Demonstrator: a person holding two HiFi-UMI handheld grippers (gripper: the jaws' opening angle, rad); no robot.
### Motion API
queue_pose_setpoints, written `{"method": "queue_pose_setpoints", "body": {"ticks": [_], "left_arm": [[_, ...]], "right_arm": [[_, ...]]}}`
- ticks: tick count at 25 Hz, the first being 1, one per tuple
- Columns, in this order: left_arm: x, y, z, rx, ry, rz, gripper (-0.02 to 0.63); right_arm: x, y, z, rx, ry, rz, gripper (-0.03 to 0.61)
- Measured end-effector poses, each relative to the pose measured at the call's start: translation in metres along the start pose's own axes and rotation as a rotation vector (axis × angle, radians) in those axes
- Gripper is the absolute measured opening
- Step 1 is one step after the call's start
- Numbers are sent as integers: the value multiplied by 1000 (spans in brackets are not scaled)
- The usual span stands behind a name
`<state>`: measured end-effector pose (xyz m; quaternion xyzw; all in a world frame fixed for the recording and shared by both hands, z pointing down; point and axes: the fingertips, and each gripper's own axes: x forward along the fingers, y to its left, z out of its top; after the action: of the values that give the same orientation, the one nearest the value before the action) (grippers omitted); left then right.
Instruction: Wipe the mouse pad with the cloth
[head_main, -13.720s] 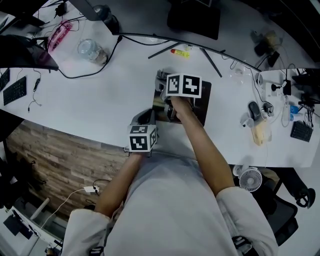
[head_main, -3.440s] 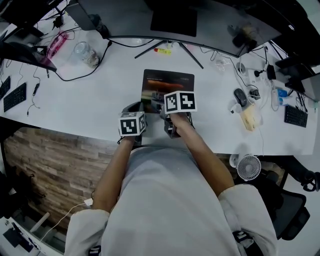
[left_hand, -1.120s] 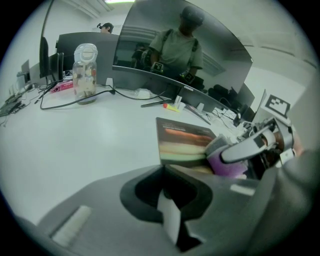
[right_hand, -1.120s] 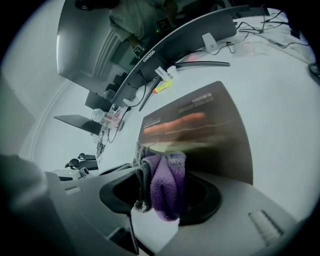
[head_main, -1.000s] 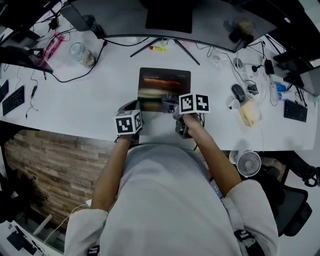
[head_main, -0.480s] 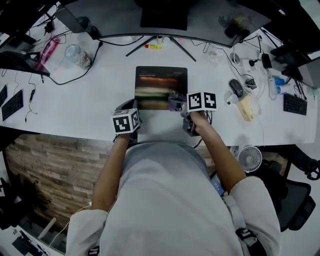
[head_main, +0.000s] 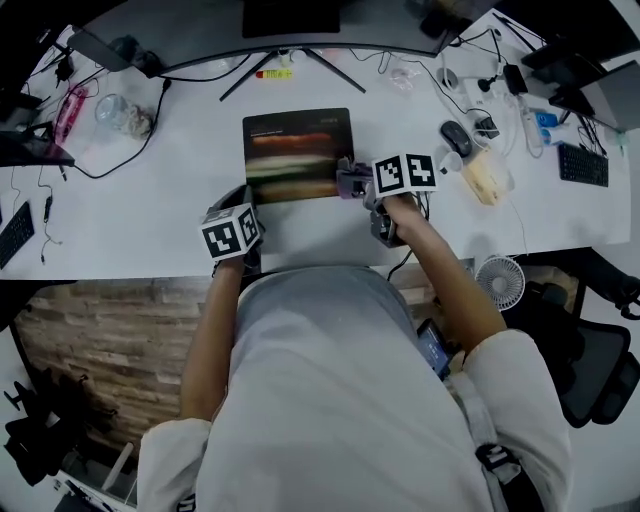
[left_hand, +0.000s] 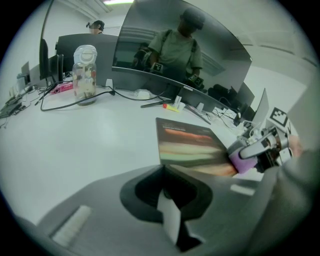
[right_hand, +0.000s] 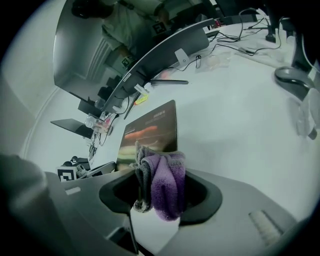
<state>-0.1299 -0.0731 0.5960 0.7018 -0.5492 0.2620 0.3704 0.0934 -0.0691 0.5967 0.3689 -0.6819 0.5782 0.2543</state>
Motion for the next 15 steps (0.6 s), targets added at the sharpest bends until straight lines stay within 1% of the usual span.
{"method": "queue_pose_setpoints", "body": {"ticks": [5, 10, 15], "left_arm": [[0, -1, -1, 17, -1, 1, 0], [-1, -1, -2, 21, -2, 5, 0], [-1, -4, -2, 24, -5, 7, 0]], "right_arm": [[-4, -6, -1, 1, 21, -9, 221], [-4, -8, -2, -29, 52, -23, 221], [-13, -13, -1, -53, 59, -62, 213]]}}
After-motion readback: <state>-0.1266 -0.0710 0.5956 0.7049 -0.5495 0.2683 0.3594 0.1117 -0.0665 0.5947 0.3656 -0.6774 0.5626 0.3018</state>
